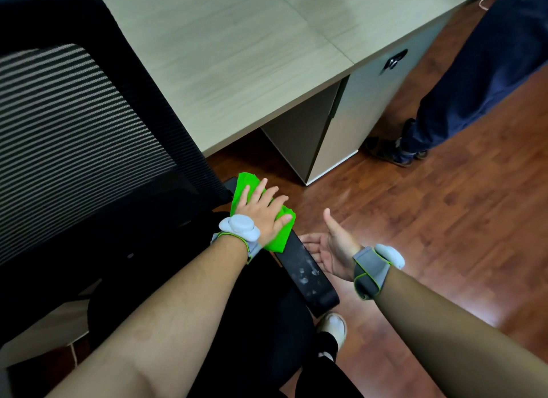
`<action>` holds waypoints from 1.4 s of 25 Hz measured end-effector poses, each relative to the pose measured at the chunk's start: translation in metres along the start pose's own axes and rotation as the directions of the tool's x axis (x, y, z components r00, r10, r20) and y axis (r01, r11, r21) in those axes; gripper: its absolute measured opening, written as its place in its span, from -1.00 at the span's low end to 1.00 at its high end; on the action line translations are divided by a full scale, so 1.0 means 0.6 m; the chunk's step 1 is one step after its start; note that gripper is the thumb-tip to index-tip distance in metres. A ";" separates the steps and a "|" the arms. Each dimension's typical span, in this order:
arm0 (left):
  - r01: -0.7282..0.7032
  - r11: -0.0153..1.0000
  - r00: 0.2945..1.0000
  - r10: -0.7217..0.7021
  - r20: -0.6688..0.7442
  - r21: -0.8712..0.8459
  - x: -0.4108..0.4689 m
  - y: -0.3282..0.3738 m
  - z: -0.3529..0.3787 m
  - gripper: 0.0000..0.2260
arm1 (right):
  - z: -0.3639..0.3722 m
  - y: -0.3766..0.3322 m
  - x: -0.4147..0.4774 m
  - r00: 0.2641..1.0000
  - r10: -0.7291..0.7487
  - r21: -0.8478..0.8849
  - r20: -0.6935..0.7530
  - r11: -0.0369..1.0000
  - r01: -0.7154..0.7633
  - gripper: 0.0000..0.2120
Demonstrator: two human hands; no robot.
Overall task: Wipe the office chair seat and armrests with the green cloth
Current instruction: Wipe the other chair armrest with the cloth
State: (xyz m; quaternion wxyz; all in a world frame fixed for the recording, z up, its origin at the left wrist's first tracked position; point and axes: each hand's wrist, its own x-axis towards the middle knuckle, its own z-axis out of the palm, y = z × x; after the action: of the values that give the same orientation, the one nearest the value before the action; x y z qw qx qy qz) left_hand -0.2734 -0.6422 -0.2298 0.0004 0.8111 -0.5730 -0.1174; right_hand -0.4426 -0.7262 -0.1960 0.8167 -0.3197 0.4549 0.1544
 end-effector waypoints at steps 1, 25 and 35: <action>0.012 1.000 1.000 -0.012 0.004 0.000 -0.006 0.005 0.000 -0.52 | 0.001 0.001 -0.001 1.000 0.002 -0.005 -0.001 1.000 -0.002 -0.14; -0.179 0.977 0.983 0.183 -0.019 0.118 -0.103 0.113 0.008 -0.52 | -0.025 0.049 -0.026 1.000 -0.005 0.041 -0.002 0.999 0.006 -0.10; -0.096 0.992 0.991 0.088 0.096 0.080 -0.073 0.055 0.004 -0.45 | -0.030 0.064 -0.037 0.998 -0.034 0.051 -0.044 0.998 0.036 -0.13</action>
State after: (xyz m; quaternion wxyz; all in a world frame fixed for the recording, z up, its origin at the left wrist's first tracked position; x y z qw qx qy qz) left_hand -0.3184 -0.6123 -0.2192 -0.0549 0.7767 -0.6138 -0.1300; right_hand -0.4871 -0.7085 -0.1992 0.8174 -0.3094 0.4705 0.1213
